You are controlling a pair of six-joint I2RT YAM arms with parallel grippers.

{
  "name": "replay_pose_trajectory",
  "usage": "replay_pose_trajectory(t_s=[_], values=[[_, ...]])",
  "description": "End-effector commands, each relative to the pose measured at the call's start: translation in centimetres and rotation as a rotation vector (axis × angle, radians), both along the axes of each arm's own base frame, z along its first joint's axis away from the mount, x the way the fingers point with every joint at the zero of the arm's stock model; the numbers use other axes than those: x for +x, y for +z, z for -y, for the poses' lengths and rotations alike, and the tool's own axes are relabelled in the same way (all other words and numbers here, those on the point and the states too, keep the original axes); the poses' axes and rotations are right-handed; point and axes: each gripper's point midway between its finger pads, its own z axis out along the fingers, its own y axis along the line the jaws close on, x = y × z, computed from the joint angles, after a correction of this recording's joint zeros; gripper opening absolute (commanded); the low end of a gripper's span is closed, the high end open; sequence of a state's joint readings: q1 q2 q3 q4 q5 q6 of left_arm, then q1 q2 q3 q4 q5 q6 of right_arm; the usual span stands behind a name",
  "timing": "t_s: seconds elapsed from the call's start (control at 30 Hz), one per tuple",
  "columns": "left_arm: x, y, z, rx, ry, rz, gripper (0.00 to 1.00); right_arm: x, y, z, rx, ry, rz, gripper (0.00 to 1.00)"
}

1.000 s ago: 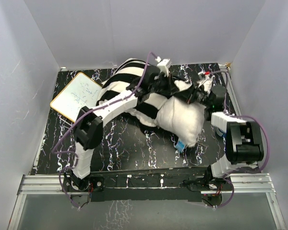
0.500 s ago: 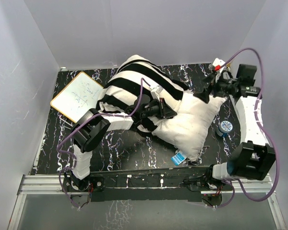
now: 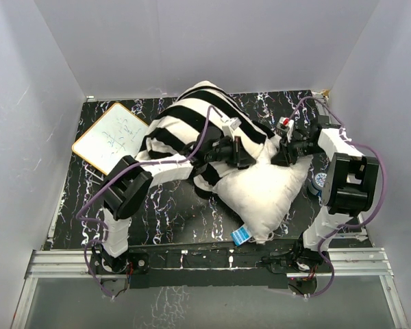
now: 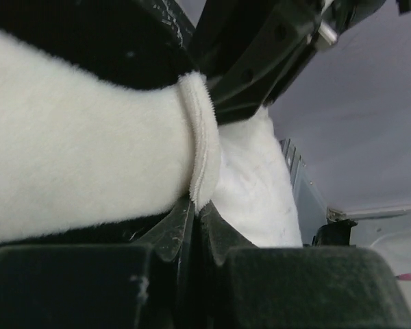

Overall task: Put the pillow into the pillowcase
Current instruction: Stuff the pillow into the pillowcase.

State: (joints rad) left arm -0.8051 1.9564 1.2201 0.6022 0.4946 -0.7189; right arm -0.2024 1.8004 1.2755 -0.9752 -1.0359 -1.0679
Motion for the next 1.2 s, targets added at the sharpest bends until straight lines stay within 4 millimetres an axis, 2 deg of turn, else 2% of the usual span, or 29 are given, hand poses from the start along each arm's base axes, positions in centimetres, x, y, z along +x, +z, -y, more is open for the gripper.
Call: replay_pose_trajectory(t_s=[0.0, 0.07, 0.13, 0.17, 0.2, 0.23, 0.3, 0.33, 0.37, 0.4, 0.43, 0.53, 0.63, 0.67, 0.73, 0.8, 0.83, 0.87, 0.9, 0.97, 1.07, 1.1, 1.17], values=[[-1.2, 5.2, 3.2, 0.003, -0.138, 0.061, 0.00, -1.1, 5.3, -4.9, 0.224, 0.017, -0.033, 0.09], [0.1, 11.2, 5.5, -0.071, -0.166, 0.138, 0.00, 1.0, 10.1, -5.7, 0.348, -0.007, 0.002, 0.08], [0.5, 17.9, 7.8, -0.161, -0.201, 0.224, 0.00, 3.6, 17.0, -5.9, 0.431, -0.069, 0.130, 0.08], [0.2, 20.9, 8.8, -0.205, -0.218, 0.261, 0.00, 5.0, 20.0, -5.5, 0.484, -0.204, 0.227, 0.08], [-0.5, 23.7, 9.5, -0.243, -0.235, 0.287, 0.00, 5.2, 24.9, -5.2, 0.561, -0.241, 0.395, 0.08], [-1.2, 26.7, 9.9, -0.298, -0.247, 0.323, 0.00, 5.6, 28.6, -4.8, 0.598, -0.259, 0.488, 0.08], [-3.3, 30.8, 9.8, -0.393, -0.279, 0.352, 0.00, 6.7, 32.5, -3.5, 0.681, -0.334, 0.479, 0.08], [-4.4, 31.9, 9.7, -0.427, -0.291, 0.353, 0.00, 6.4, 34.4, -3.0, 0.757, -0.350, 0.515, 0.08], [-5.3, 32.2, 9.6, -0.447, -0.293, 0.347, 0.00, 6.1, 35.4, -2.8, 0.827, -0.350, 0.509, 0.08], [-5.5, 30.3, 9.9, -0.432, -0.284, 0.315, 0.00, 6.0, 35.5, -2.9, 0.865, -0.352, 0.490, 0.08], [-5.8, 29.9, 9.9, -0.435, -0.268, 0.309, 0.00, 5.7, 35.3, -3.5, 0.905, -0.350, 0.476, 0.08], [-5.7, 27.3, 10.2, -0.453, -0.257, 0.232, 0.00, 4.9, 31.3, -6.2, 0.967, -0.385, 0.377, 0.08], [-6.5, 23.6, 11.1, -0.491, -0.296, 0.083, 0.00, 6.4, 23.7, -8.3, 0.842, -0.509, 0.308, 0.08], [-6.9, 22.2, 11.1, -0.493, -0.304, 0.043, 0.00, 7.4, 21.0, -8.2, 0.761, -0.551, 0.319, 0.08], [-7.9, 19.3, 11.0, -0.478, -0.301, -0.015, 0.00, 9.5, 15.6, -6.5, 0.600, -0.649, 0.333, 0.08], [-9.0, 16.4, 10.3, -0.439, -0.291, -0.056, 0.00, 10.1, 10.9, -5.2, 0.521, -0.650, 0.274, 0.08], [-9.3, 14.4, 9.9, -0.407, -0.285, -0.083, 0.00, 10.2, 9.1, -4.3, 0.494, -0.656, 0.245, 0.09], [-9.6, 12.2, 9.4, -0.371, -0.281, -0.109, 0.00, 9.9, 8.0, -4.3, 0.470, -0.624, 0.227, 0.09], [-9.8, 10.0, 8.9, -0.332, -0.268, -0.127, 0.00, 9.5, 7.1, -4.4, 0.441, -0.587, 0.216, 0.11], [-9.4, 4.8, 7.8, -0.229, -0.234, -0.173, 0.00, 8.5, 6.4, -4.8, 0.372, -0.487, 0.216, 0.22], [-8.5, -2.0, 5.4, -0.128, -0.174, -0.266, 0.00, 6.5, 7.8, -4.3, 0.266, -0.328, 0.248, 0.47], [-8.2, -3.5, 4.7, -0.119, -0.151, -0.297, 0.00, 5.6, 8.5, -3.4, 0.234, -0.301, 0.258, 0.55], [-7.2, -5.1, 3.6, -0.126, -0.113, -0.329, 0.00, 3.9, 10.0, -1.4, 0.175, -0.287, 0.264, 0.71]])
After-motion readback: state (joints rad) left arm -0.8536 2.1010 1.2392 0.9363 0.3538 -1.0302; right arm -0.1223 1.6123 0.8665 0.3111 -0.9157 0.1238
